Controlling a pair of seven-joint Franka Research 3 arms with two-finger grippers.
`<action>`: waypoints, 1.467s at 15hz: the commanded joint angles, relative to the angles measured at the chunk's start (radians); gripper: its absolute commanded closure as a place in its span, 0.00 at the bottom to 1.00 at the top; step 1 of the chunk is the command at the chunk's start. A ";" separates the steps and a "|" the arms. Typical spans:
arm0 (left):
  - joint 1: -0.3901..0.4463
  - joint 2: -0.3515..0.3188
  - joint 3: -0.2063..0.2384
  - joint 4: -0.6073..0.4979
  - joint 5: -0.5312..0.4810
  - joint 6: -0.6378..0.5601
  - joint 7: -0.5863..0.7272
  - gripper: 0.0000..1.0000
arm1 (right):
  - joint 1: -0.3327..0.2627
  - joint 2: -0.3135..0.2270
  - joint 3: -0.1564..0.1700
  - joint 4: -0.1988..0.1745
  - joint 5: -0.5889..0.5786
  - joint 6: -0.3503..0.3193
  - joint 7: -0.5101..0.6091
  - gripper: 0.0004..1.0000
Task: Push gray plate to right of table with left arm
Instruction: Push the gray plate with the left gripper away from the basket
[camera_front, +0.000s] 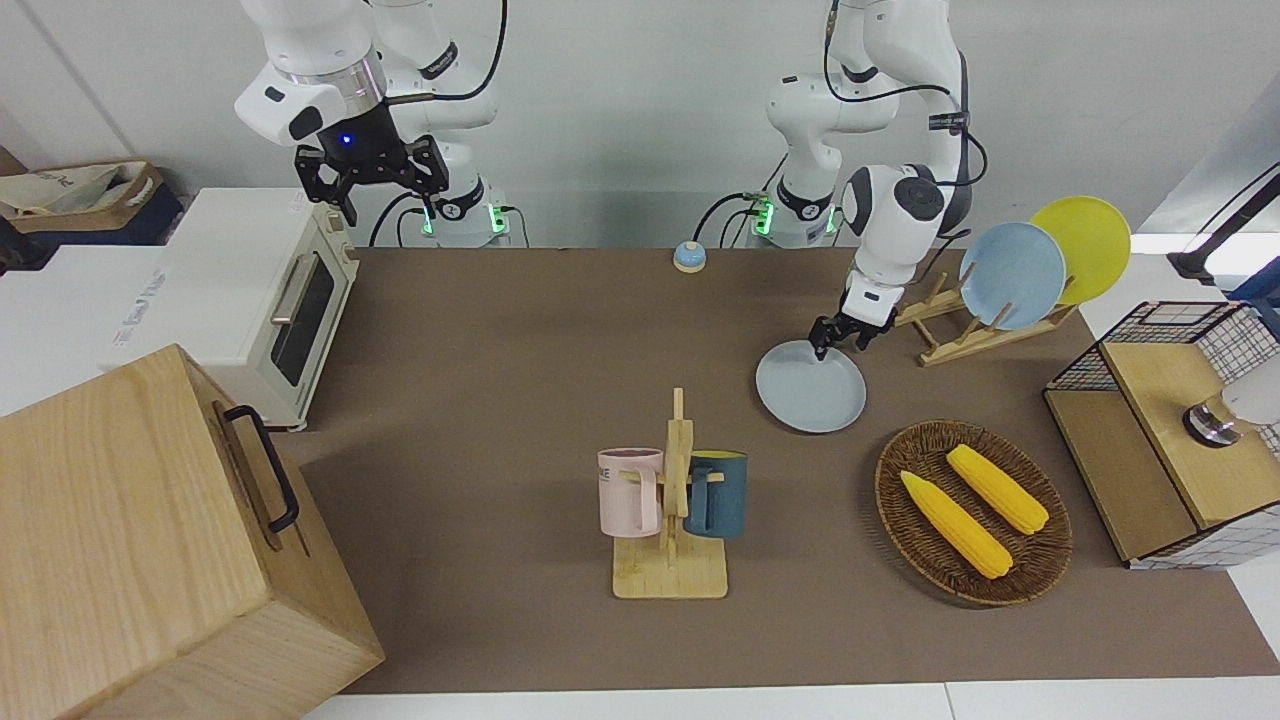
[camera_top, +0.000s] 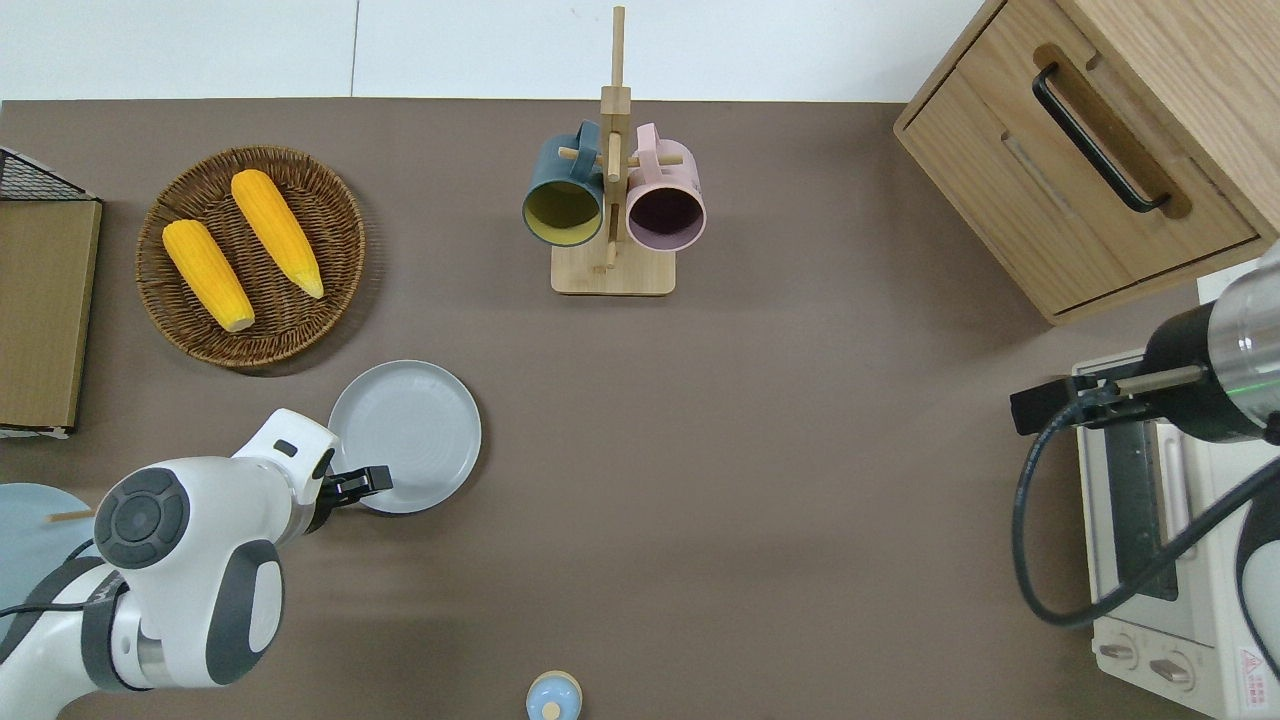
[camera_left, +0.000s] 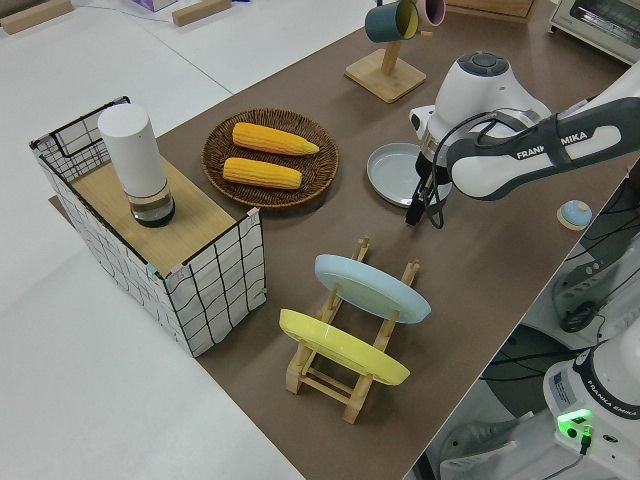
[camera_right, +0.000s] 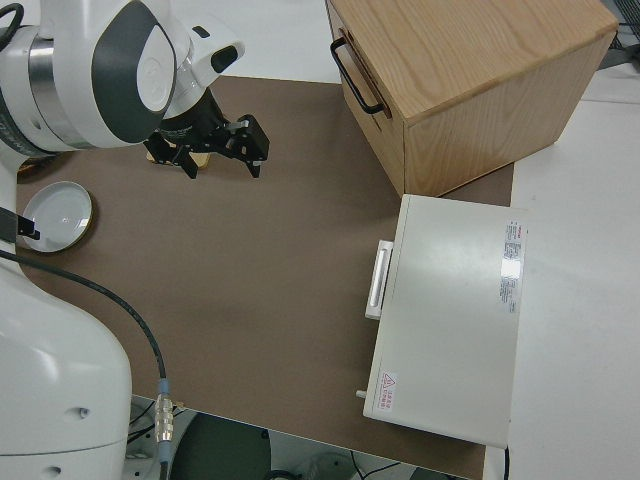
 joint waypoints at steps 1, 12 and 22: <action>-0.009 0.000 0.004 -0.018 0.005 0.031 -0.019 0.56 | -0.020 -0.003 0.015 0.008 0.010 -0.015 0.001 0.02; -0.046 0.045 0.002 -0.018 0.006 0.075 -0.079 1.00 | -0.020 -0.003 0.015 0.008 0.010 -0.015 0.002 0.02; -0.132 0.043 -0.006 -0.010 0.013 0.071 -0.232 1.00 | -0.020 -0.003 0.013 0.008 0.010 -0.015 0.001 0.02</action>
